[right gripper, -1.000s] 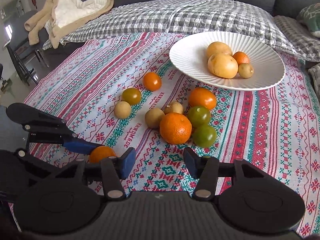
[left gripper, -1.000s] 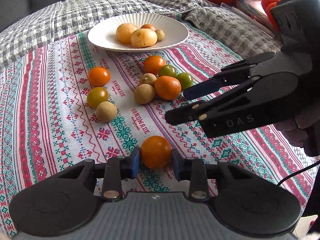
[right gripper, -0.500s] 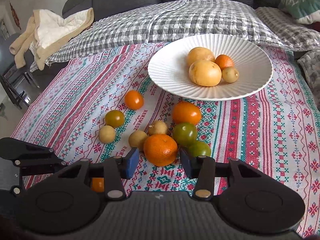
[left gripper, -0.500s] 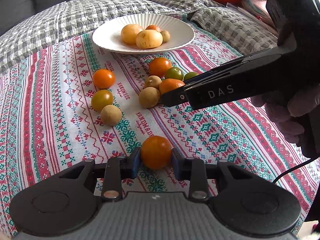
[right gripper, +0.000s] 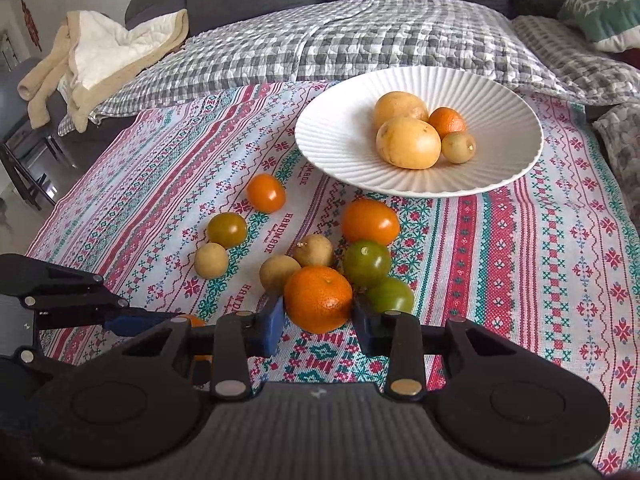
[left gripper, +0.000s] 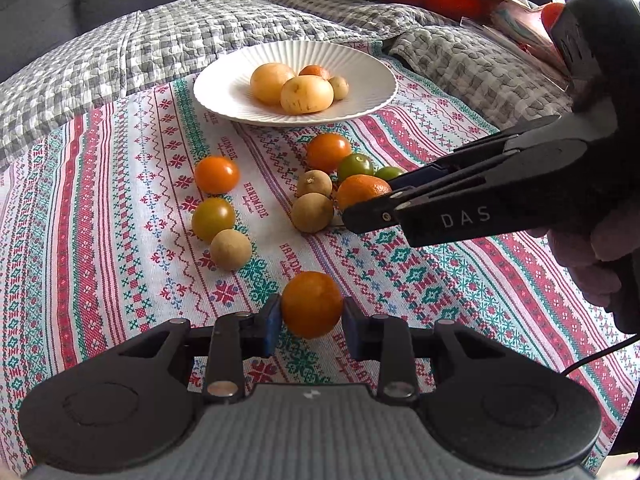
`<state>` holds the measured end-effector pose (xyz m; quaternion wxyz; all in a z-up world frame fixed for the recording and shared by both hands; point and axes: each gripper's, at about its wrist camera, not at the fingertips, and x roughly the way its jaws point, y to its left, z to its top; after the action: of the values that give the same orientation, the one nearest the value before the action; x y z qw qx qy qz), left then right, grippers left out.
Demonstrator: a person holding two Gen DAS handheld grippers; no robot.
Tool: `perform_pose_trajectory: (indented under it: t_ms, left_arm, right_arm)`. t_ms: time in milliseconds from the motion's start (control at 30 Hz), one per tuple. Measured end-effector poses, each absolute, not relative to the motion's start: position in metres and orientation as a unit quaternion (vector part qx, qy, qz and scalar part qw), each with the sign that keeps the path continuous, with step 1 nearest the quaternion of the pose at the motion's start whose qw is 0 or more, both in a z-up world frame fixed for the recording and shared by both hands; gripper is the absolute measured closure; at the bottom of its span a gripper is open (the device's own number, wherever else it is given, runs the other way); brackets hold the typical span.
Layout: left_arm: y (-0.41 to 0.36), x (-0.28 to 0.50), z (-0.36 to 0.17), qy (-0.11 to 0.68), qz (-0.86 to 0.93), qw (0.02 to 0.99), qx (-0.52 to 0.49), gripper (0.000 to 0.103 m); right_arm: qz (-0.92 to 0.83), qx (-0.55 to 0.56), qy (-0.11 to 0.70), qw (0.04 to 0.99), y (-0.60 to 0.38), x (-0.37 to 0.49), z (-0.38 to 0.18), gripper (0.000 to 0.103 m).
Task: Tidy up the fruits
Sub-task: 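Carry the mandarin toward the plate with the left tool while the right tool grasps another mandarin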
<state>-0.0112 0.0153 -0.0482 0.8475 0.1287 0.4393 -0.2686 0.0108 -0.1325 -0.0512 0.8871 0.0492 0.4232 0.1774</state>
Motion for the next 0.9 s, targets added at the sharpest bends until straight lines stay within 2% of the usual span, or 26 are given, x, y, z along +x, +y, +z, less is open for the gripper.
perform_pose_trajectory:
  t_ms: [900]
  left_arm:
    - [-0.005, 0.022, -0.008, 0.349, -0.239, 0.902, 0.091, 0.077]
  right_arm:
    - [0.119, 0.115, 0.347, 0.923, -0.189, 0.015, -0.007, 0.070]
